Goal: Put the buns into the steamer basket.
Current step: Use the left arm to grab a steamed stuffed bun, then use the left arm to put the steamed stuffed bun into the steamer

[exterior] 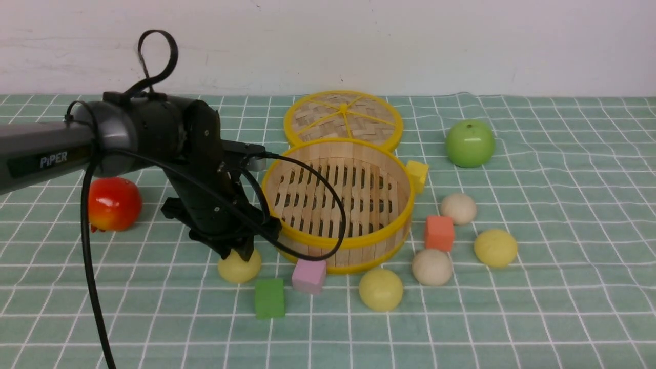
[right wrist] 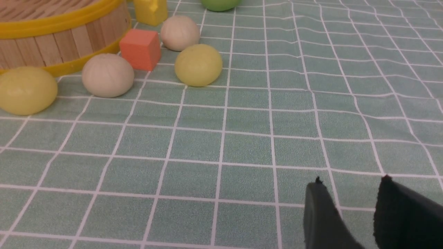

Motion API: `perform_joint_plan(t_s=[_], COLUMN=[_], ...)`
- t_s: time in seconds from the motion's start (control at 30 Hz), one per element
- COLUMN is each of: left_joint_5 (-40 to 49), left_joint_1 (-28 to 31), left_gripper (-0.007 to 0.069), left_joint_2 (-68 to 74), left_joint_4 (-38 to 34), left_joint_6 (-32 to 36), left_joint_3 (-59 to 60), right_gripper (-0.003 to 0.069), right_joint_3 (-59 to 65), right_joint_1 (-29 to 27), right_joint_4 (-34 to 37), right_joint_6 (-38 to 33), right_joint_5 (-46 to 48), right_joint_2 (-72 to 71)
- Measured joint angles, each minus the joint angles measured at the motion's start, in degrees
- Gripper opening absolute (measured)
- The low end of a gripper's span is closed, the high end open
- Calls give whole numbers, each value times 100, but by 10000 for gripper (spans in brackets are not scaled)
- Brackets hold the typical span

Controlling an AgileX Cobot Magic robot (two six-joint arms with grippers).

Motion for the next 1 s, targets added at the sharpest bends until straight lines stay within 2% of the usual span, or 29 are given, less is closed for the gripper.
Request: perform_joint_plan(t_s=[0.13, 0.2, 0.23, 0.27, 0.3, 0.47, 0.6, 0.67, 0.77, 1.0], left_joint_5=[-11, 8, 8, 71, 126, 442, -25, -392, -765, -1566], left_joint_1=[0, 0, 0, 0, 0, -11, -17, -38, -44, -44], left_gripper=[134, 43, 43, -3, -11, -13, -13, -13, -13, 21], left_joint_2=[44, 48, 48, 36, 1, -617, -1352, -1389, -1120, -345], left_joint_4=[1, 6, 6, 19, 19, -203, -1330, -1944, -2496, -2494], left_joint_6=[0, 0, 0, 0, 0, 68, 1002, 1594, 2120, 2374], left_joint_3=[0, 0, 0, 0, 0, 11, -1, -1, -1, -1], right_gripper=[240, 240, 240, 240, 240, 240, 240, 240, 240, 240], right_joint_3=[0, 0, 0, 0, 0, 0, 0, 0, 0, 0], right_joint_1=[0, 0, 0, 0, 0, 0, 0, 0, 0, 0], right_joint_4=[0, 0, 0, 0, 0, 0, 0, 0, 0, 0], right_joint_6=[0, 0, 0, 0, 0, 0, 0, 0, 0, 0], right_joint_5=[0, 0, 0, 0, 0, 0, 0, 0, 0, 0], right_joint_2=[0, 0, 0, 0, 0, 0, 0, 0, 0, 0])
